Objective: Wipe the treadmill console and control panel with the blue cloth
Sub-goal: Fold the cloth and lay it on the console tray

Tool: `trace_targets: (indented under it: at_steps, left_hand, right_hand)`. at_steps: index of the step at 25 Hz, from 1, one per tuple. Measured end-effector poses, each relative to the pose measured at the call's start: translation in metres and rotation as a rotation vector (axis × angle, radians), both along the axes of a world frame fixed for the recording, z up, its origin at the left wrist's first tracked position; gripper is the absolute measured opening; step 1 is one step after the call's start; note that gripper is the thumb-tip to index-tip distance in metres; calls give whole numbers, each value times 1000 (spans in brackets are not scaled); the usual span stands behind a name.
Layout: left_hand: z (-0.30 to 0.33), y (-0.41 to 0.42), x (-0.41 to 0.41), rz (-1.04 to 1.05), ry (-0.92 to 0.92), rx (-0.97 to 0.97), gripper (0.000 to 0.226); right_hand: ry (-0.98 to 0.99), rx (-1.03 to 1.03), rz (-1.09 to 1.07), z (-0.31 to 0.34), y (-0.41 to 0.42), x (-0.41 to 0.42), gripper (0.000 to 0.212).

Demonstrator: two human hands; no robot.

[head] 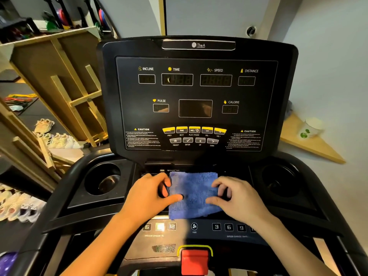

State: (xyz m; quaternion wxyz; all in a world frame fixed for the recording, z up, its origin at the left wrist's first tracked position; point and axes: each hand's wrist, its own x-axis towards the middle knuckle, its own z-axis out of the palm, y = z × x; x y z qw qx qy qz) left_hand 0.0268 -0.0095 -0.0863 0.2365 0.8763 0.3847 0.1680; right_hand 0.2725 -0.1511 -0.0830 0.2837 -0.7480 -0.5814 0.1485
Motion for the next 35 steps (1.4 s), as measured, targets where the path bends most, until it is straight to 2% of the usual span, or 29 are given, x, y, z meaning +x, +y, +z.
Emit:
trace_targets:
  at_steps: [8, 13, 15, 19, 24, 31, 35]
  left_hand:
    - [-8, 0, 1, -69, 24, -30, 34]
    - [-5, 3, 4, -69, 47, 91, 40]
    - [-3, -1, 3, -57, 24, 146, 36]
    - [2, -12, -3, -138, -117, -38, 26]
    - [-2, -8, -6, -198, -60, -58, 28]
    - [-2, 2, -1, -213, 73, 63, 32]
    - [2, 7, 0, -228, 114, 4, 30]
  right_hand:
    - [-84, -20, -3, -7, 3, -4, 31]
    - [-230, 36, -13, -8, 5, -11, 27]
    - [-225, 47, 22, -10, 3, -11, 26]
    - [-97, 15, 59, -8, -7, -7, 39]
    - [-91, 8, 25, -5, -6, -13, 30]
    - [-206, -50, 50, 5, -1, -17, 33]
    - [-175, -79, 71, 6, 0, -17, 28]
